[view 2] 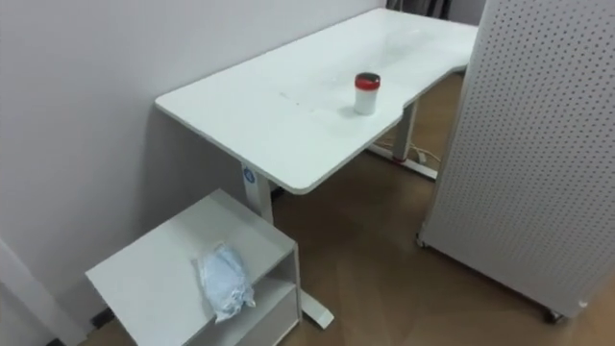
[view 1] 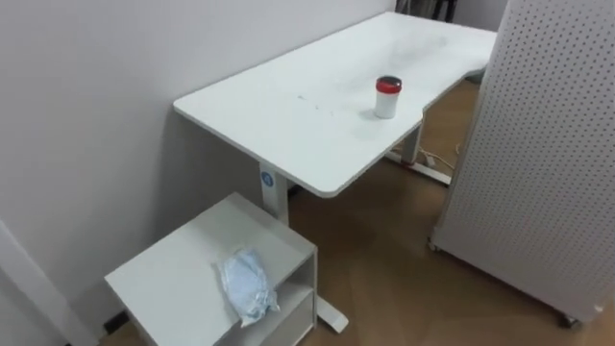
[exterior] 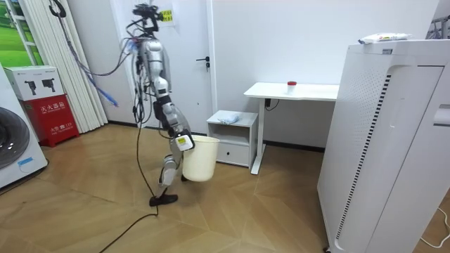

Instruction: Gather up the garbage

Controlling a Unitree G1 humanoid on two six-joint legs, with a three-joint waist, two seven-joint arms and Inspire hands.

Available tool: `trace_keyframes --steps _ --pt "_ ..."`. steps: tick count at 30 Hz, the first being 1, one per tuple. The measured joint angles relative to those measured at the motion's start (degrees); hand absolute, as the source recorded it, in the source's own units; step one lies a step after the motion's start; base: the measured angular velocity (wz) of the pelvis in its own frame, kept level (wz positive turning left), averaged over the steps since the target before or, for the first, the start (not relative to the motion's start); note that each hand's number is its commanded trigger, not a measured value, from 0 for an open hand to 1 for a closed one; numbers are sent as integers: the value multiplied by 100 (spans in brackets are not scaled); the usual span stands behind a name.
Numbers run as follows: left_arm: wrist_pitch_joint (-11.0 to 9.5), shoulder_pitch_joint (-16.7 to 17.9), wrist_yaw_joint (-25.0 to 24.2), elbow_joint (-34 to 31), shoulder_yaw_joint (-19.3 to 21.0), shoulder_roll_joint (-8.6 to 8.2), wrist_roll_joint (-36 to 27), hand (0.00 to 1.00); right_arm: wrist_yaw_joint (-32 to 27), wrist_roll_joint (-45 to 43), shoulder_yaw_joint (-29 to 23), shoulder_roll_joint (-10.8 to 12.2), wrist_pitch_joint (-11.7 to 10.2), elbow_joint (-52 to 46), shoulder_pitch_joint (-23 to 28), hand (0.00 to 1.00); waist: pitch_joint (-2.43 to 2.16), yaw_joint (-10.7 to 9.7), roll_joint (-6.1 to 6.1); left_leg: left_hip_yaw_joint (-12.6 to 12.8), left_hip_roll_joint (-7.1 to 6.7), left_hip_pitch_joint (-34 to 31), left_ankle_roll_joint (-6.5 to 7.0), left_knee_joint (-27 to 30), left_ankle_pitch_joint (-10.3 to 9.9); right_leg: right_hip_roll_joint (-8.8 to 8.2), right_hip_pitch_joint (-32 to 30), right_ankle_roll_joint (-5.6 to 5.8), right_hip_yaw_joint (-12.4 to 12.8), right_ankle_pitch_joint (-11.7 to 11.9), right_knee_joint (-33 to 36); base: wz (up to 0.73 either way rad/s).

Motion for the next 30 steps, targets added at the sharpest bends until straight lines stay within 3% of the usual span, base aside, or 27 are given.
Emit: trace_keyframes --steps 2,3,4,5,6,7,8,9,11,12,14,17,18,19,20,21,27,29,30 --pt "-66 -117 -1 -8 -4 27 -28 0 -11 -73 172 -8 -72 -112 -36 100 71 40 -40 6 18 -201 72 750 -210 -65 203 81 177 68 -158 -56" --pt "-95 -184 3 -9 -9 22 -22 0 -28 -201 275 -41 -110 -146 -63 100 62 101 -22 94 -36 -425 68 914 -326 -84 305 88 356 71 -145 -31" --pt "-132 -279 3 -6 -39 -16 -34 0 -90 -241 283 -94 -108 -139 -53 100 -6 64 53 104 -59 -345 153 564 -450 -108 235 161 292 28 155 -13" --pt "-143 -363 17 -3 -92 5 -61 0 -123 -246 297 -85 -106 -141 -53 100 -33 37 92 200 -56 -263 198 557 -538 -171 169 233 222 -14 409 9" --pt "-176 -542 67 -4 -151 29 -169 0 -174 -253 321 -75 -109 -144 -72 100 13 39 21 371 -130 -127 324 548 -642 -345 -93 306 93 17 1085 -13" --pt "-217 -655 147 -12 -151 31 -248 0 -217 -268 303 -83 -124 -149 -148 100 31 148 15 471 -149 16 371 483 -758 -490 -410 487 -28 208 1737 -24" --pt "-238 -700 190 -22 -152 31 -247 0 -240 -308 301 -88 -155 -149 -211 100 29 152 40 470 -147 63 388 478 -798 -506 -521 495 -80 375 1999 -34" --pt "-270 -841 279 -49 -207 38 -251 0 -243 -407 324 -86 -251 -157 -291 100 30 122 78 461 -129 230 416 351 -867 -576 -723 477 -132 687 2411 -30" --pt "-389 -960 446 -131 -247 18 -256 0 -232 -441 433 -62 -326 -214 -422 100 57 155 133 469 -94 477 427 64 -880 -682 -1130 431 -288 673 2782 -31" --pt "-509 -1027 519 -117 -269 -3 -295 0 -230 -444 452 -54 -367 -241 -473 100 99 149 203 460 -41 635 427 -69 -880 -674 -1398 388 -410 569 2853 -16" --pt "-682 -1131 658 -155 -372 3 -498 0 -230 -413 492 -37 -418 -246 -513 100 87 106 256 438 17 747 433 -186 -885 -670 -1799 343 -557 490 2631 -1" --pt "-803 -1320 841 -252 -525 6 -570 0 -249 -245 494 -14 -473 -236 -527 100 93 28 276 333 51 827 402 -271 -906 -575 -2135 309 -581 546 1354 19" --pt "-816 -1398 916 -366 -531 -9 -542 0 -260 -187 490 -3 -498 -215 -541 100 91 -31 271 261 55 796 372 -270 -922 -552 -2199 339 -642 815 751 32" --pt "-847 -1415 1021 -545 -520 -16 -435 0 -272 -189 490 20 -547 -177 -573 100 90 -67 285 231 93 796 323 -266 -947 -470 -2208 344 -622 1394 462 29" --pt "-867 -1415 1091 -639 -518 -28 -404 0 -271 -190 494 30 -562 -150 -578 100 75 -62 313 203 127 790 291 -272 -959 -408 -2181 372 -633 1482 398 12" --pt "-921 -1428 1249 -837 -517 -23 -341 0 -245 -184 547 32 -588 -37 -649 100 66 -48 359 167 195 783 235 -284 -972 -276 -2107 330 -654 1537 292 0" --pt "-1273 -2026 1836 -976 -519 20 -345 0 -163 -156 789 -20 -620 212 -868 100 83 -111 395 144 251 756 166 -357 -940 -205 -2137 292 -655 1544 214 0" --pt "-1344 -2068 2008 -977 -522 30 -343 0 -133 -162 822 -17 -611 211 -944 100 101 -203 389 161 248 722 166 -352 -941 -206 -2181 293 -652 1543 236 -3" --pt "-1360 -2112 2074 -977 -522 43 -341 0 -103 -162 892 -17 -618 206 -1012 100 137 -228 364 179 247 657 164 -345 -943 -210 -2248 292 -648 1544 243 -6"
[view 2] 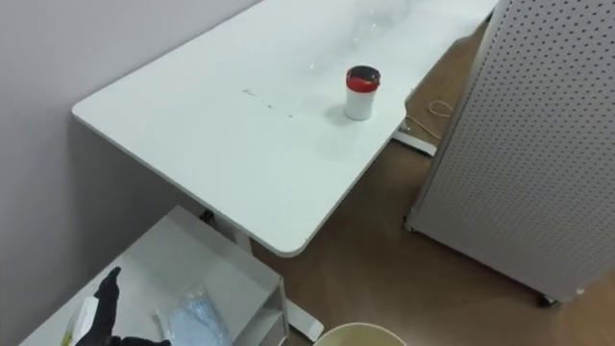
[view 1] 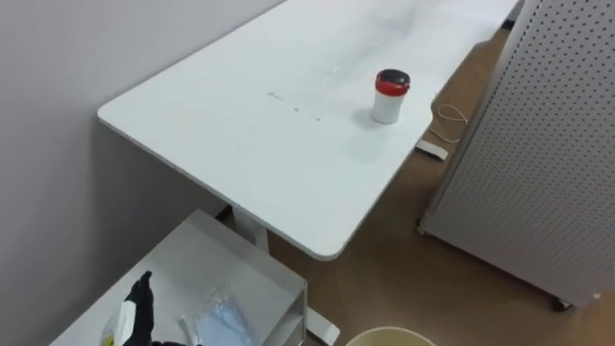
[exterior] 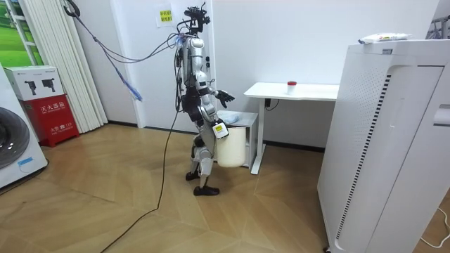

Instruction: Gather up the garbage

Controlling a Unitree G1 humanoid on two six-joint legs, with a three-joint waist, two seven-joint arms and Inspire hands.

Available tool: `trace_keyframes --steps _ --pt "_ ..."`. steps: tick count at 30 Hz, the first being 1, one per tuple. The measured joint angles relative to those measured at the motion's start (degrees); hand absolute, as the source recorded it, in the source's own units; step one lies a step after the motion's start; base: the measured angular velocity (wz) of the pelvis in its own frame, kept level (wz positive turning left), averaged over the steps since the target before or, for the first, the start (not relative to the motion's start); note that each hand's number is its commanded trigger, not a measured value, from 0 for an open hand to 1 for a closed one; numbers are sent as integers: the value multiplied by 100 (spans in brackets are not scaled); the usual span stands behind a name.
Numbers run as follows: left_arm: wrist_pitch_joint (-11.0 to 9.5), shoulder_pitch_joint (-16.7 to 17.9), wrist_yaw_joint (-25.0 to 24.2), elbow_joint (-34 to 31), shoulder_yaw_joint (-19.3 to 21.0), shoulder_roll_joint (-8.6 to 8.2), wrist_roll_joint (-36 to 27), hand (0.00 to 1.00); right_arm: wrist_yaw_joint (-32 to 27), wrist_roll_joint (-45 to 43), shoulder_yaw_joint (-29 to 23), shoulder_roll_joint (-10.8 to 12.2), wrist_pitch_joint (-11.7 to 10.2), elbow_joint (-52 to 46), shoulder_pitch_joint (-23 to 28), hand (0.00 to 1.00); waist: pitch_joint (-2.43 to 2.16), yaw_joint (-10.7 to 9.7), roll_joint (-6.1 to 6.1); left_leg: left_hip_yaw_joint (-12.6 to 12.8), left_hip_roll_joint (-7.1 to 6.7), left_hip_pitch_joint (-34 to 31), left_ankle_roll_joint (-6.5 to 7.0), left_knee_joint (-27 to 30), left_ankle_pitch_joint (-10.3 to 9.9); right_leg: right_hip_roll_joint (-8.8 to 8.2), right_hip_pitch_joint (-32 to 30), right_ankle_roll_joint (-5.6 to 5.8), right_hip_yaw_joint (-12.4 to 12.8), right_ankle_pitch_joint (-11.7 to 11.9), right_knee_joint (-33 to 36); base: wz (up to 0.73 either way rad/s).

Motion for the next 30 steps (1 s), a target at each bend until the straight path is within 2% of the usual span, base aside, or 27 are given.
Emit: trace_keyframes --steps 1,2,6,7,10,15,18,22,30 --pt "-2 -65 35 2 -9 6 3 0 31 2 10 13 -7 3 -51 100 33 -37 -21 -5 2 -101 -1 5 -3 2 -81 -10 -10 10 0 -4" --pt "-14 -81 69 12 -23 8 4 0 42 2 17 14 -11 3 -78 100 45 -51 -25 -8 6 -153 -1 18 -3 3 -124 -17 -15 25 -1 0" --pt "-82 -108 256 62 -182 59 35 0 12 69 222 -3 -117 17 -183 100 74 -129 -7 -13 57 -563 -1 261 -8 27 -465 -53 -48 74 50 0" --pt "-86 -146 291 67 -304 74 82 0 -25 99 273 -12 -135 14 -225 100 118 -154 23 -24 67 -654 0 319 -13 22 -533 -54 -65 74 92 4" --pt "-125 -282 433 129 -722 79 109 0 -93 205 468 -34 -254 6 -330 100 170 -177 82 -9 66 -879 5 352 -17 2 -790 -60 -36 75 220 2" --pt "-185 -545 594 410 -1061 67 112 0 -141 230 730 -34 -330 -19 -514 100 190 -384 119 2 87 -1172 4 489 -17 1 -1100 -90 12 58 386 -1" --pt "-185 -647 628 538 -1262 65 107 0 -211 444 848 -45 -324 -100 -511 100 195 -447 123 139 112 -1247 5 518 -20 11 -1260 -93 107 59 474 -16" --pt "-183 -842 626 840 -1298 64 90 0 -306 690 946 -59 -322 -214 -498 100 222 -504 102 248 129 -1374 6 539 -21 -1 -1481 -115 164 69 578 -14" --pt "-173 -884 623 1064 -1414 55 -7 0 -328 691 947 -112 -353 -440 -510 100 232 -661 83 259 181 -1717 -21 783 -78 12 -1825 -189 157 27 790 -2"
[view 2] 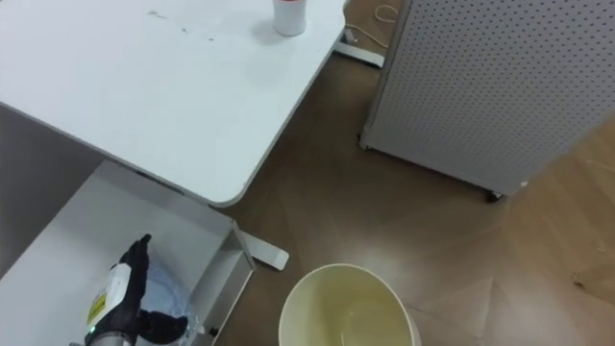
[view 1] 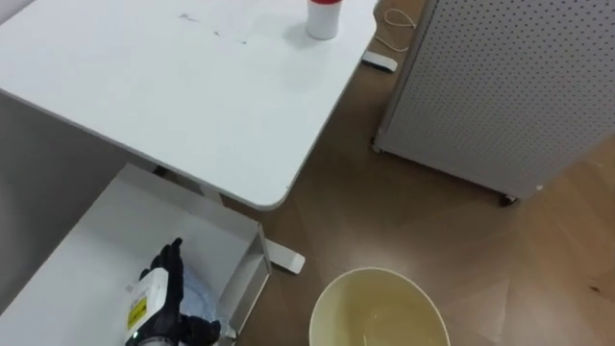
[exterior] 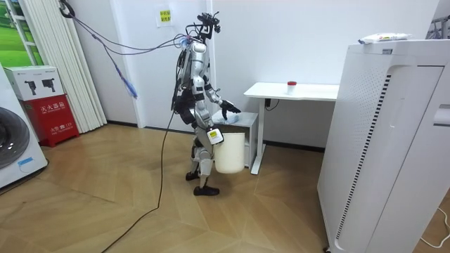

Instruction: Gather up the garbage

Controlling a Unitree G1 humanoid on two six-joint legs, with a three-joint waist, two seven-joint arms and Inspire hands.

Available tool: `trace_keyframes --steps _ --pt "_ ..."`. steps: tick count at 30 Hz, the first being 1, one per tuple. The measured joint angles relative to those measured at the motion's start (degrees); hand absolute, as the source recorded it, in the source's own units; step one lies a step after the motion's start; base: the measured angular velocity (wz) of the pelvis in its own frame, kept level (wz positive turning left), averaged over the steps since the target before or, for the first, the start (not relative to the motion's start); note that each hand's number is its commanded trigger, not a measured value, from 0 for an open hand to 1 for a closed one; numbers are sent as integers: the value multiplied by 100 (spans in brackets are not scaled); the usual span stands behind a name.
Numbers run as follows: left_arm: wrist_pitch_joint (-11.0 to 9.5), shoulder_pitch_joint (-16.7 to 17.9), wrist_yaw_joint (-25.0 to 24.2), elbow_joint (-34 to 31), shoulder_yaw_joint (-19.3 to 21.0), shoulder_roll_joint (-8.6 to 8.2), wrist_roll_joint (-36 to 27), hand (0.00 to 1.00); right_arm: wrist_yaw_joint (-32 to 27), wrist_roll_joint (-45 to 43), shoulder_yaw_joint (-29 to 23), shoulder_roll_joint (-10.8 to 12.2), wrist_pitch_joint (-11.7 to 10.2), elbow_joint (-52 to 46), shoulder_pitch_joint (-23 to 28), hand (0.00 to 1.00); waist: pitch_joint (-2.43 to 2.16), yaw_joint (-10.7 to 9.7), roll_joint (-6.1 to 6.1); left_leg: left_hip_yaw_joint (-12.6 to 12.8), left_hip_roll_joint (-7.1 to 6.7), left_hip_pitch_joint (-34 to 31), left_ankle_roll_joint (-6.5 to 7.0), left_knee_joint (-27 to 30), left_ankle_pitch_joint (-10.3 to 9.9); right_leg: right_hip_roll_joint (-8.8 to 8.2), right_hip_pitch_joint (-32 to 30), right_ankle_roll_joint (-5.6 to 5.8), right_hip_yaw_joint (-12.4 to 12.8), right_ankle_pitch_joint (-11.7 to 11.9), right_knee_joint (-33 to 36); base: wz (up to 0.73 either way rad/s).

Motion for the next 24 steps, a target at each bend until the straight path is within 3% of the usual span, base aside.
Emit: trace_keyframes --steps 8,10,11,12,13,24 --pt "137 -99 -62 169 -93 38 17 0 7 24 5 -29 -17 -30 -60 100 24 -24 -49 21 87 -326 -13 275 -54 9 -297 -53 4 -7 196 -2" --pt "207 -98 -96 209 -217 79 16 11 6 56 5 -42 5 -121 -60 100 24 -21 -51 24 123 -461 -16 351 -63 18 -408 -90 -2 16 196 -2" --pt "216 -101 -129 231 -218 86 21 52 7 66 5 -46 7 -149 -61 100 24 -24 -52 26 128 -494 -16 364 -62 17 -443 -98 -4 21 199 0" --pt "257 -106 -180 296 -219 90 77 70 8 78 4 -52 12 -170 -61 100 24 -28 -52 28 135 -544 -16 381 -62 14 -480 -105 -4 27 201 0" --pt "304 -105 -198 376 -237 97 136 100 10 107 4 -64 41 -197 -60 100 24 -27 -52 34 142 -567 -16 395 -62 14 -505 -108 -3 28 209 0" --pt "531 -248 12 498 -455 358 341 100 -6 221 6 -117 125 -226 -60 100 2 64 -16 69 114 -611 -24 297 -52 44 -602 -113 -2 31 175 -1"
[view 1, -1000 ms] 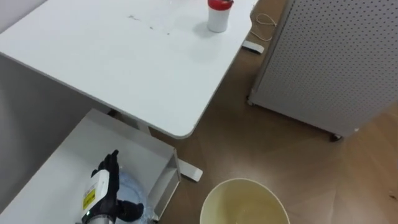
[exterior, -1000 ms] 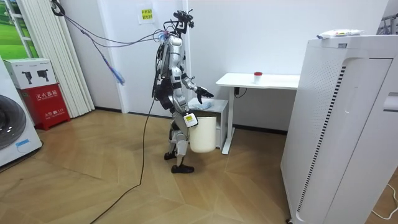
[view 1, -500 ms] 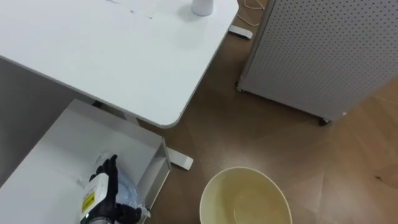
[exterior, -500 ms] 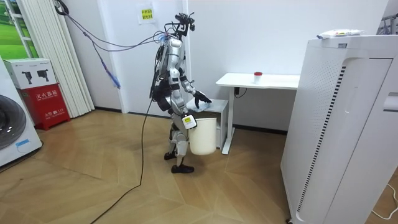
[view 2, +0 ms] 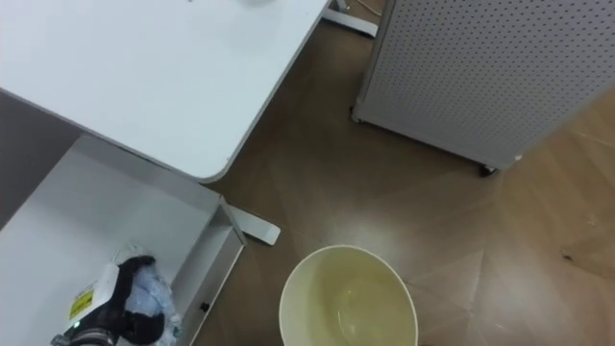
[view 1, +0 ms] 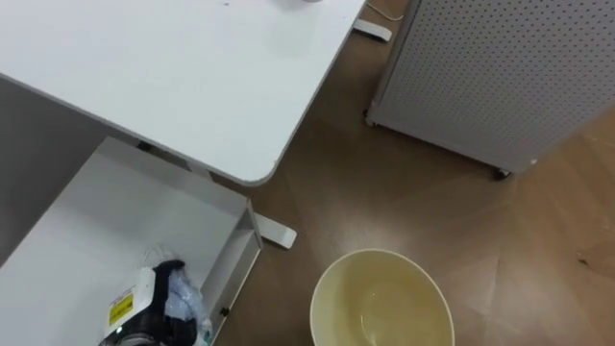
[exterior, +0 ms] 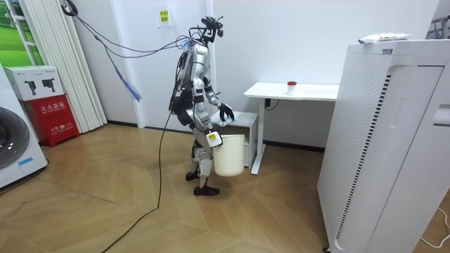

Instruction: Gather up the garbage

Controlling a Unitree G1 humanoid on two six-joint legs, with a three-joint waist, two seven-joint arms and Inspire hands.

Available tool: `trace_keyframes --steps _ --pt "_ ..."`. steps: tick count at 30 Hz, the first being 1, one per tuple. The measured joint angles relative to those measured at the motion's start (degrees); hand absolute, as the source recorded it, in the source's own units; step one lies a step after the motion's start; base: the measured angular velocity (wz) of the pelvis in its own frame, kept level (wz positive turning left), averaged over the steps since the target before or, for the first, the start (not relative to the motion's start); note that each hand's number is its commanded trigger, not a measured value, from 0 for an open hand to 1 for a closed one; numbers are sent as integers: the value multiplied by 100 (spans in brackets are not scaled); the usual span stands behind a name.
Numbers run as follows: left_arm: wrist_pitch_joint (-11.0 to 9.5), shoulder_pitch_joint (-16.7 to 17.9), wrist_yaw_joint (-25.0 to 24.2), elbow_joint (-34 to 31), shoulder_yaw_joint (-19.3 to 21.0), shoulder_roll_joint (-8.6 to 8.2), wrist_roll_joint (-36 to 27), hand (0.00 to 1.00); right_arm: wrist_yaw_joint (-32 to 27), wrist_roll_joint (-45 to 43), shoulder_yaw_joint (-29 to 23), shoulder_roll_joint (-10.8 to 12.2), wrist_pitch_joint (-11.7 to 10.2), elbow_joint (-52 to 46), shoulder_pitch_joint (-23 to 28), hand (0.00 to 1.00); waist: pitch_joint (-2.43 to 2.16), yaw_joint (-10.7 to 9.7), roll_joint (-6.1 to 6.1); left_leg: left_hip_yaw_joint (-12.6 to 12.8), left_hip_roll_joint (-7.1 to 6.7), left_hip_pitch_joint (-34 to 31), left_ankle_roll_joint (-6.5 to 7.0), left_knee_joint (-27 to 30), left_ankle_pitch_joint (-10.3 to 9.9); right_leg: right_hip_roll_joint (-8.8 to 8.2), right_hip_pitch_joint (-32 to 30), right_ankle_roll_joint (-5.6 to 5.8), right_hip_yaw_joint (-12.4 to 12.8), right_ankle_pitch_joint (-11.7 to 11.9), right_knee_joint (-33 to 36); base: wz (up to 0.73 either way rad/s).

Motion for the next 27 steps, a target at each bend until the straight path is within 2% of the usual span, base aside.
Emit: trace_keyframes --steps 7,13,17,23,27 --pt "291 137 67 9 -91 -21 13 100 -136 2 116 2 43 0 -5 100 -15 16 10 77 -15 155 -18 -198 34 -5 72 4 15 4 -90 -4" --pt "317 213 110 27 -109 -28 -23 100 -228 39 246 7 48 1 -57 100 -16 23 12 81 -3 175 -42 -255 57 -15 80 -5 -1 10 -130 0" --pt "283 205 100 21 -90 -76 -264 100 -238 2 415 56 3 4 -107 100 -17 39 18 97 72 183 -47 -224 58 70 156 -30 -8 80 -272 -6" --pt "75 257 -65 -212 -174 -423 -458 100 -312 -21 449 80 -73 53 -119 100 -14 157 13 99 74 192 -46 -240 59 53 173 -27 -25 107 -284 1" --pt "-145 388 -105 -669 -275 -675 -450 100 -310 -70 444 171 -194 128 -172 100 4 150 -14 117 69 203 -51 -250 63 43 161 -28 -6 105 -252 0"
